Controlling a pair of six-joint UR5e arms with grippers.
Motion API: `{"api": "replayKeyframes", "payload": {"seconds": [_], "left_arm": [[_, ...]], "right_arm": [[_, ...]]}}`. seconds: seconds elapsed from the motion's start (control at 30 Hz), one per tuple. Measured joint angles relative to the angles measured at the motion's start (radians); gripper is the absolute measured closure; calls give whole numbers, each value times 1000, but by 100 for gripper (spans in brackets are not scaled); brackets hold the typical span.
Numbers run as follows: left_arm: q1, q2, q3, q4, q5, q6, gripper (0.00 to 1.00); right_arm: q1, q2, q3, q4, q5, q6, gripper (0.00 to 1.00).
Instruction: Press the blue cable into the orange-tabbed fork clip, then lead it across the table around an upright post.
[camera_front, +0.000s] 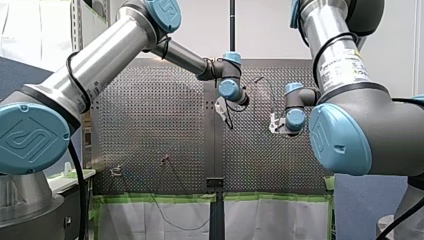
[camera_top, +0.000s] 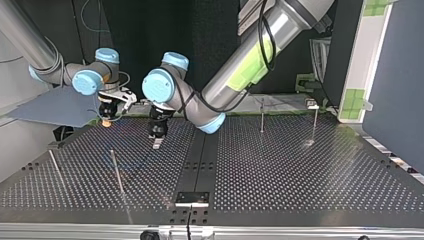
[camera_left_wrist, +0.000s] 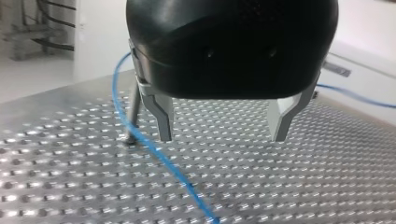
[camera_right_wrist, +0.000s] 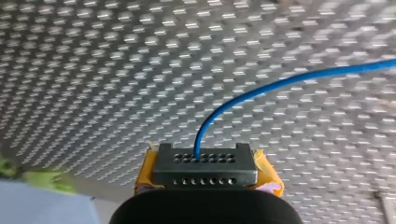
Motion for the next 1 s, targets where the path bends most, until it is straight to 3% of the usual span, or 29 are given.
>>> {"api": "replayKeyframes", "payload": {"seconds": [0.13,0.33,0.5,0.67,0.93,1.0], "left_arm": [[6,0,0,19,-38,27,0],[14,0,0,-4,-97,83,0],[21,0,0,-37,-132,124,0],[29,0,0,-59,-139,142,0],[37,0,0,-78,-140,151,0],[38,0,0,-81,-140,153,0]], "right_arm": [[-5,16,21,-4,8,-4,100],[-13,21,59,-30,22,-3,100],[-22,22,105,-75,57,2,100],[-26,23,157,-127,99,4,100],[-19,58,240,-210,105,-24,100],[-13,67,261,-230,101,-38,100]]}}
